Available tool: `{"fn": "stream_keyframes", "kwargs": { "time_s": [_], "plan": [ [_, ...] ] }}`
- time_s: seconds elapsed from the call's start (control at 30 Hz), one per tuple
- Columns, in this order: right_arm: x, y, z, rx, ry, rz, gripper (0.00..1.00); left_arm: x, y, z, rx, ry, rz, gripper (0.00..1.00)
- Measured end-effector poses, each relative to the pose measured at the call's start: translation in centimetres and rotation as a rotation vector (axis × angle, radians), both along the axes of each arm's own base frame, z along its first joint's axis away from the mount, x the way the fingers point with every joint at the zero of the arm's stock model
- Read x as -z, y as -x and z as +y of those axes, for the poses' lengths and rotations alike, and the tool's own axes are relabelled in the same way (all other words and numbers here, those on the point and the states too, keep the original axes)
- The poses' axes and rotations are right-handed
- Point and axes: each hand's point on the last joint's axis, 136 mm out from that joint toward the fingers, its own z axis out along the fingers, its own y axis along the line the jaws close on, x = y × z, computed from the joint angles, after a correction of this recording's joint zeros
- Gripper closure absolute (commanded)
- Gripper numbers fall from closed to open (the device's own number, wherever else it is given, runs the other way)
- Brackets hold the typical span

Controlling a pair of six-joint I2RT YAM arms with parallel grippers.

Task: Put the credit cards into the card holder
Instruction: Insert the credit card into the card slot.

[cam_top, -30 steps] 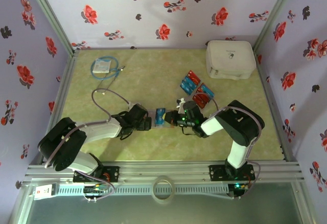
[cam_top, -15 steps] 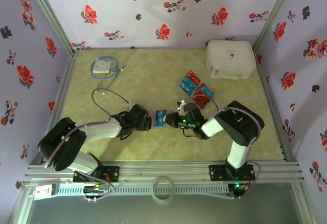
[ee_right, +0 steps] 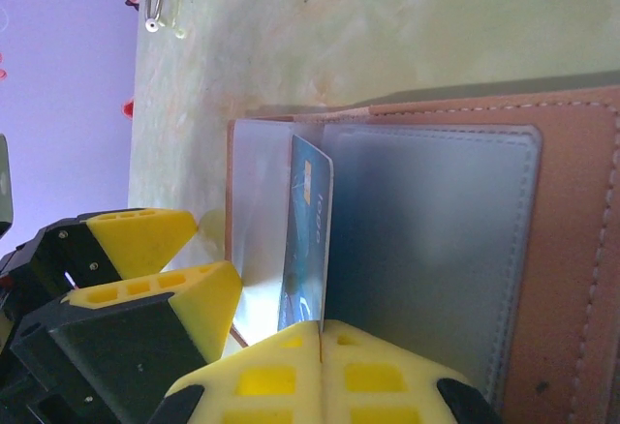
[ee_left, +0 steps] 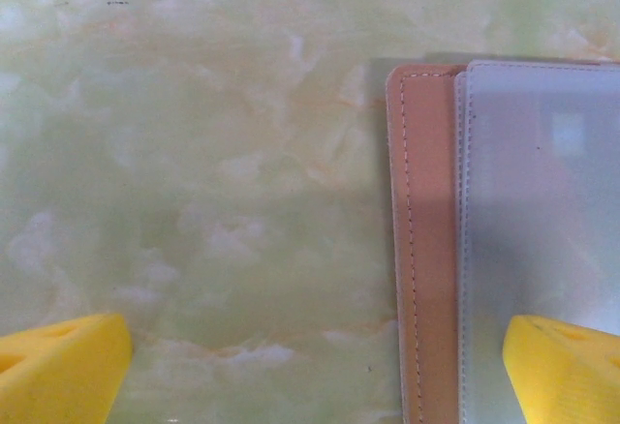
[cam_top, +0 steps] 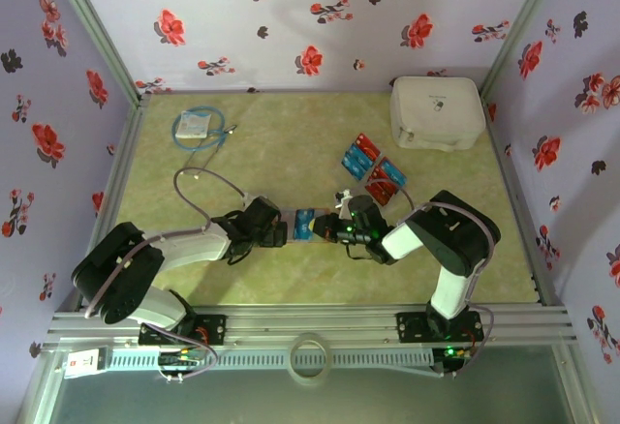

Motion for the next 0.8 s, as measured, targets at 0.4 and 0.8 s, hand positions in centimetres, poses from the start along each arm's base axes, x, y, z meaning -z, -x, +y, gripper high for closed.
{"fn": "stream_keyframes", "kwargs": {
  "time_s": [0.4, 0.8],
  "plan": [
    [0.3, 0.2, 0.4, -0.012, -0.013, 0.009, 1.00, 0.0, 0.0, 0.0, 0.000, 0.000, 0.000, 0.00],
    [0.2, 0.1, 1.5, -0.040, -0.039, 0.023, 0.89, 0.0, 0.0, 0.0, 0.000, -0.001, 0.001, 0.00]
  ]
}}
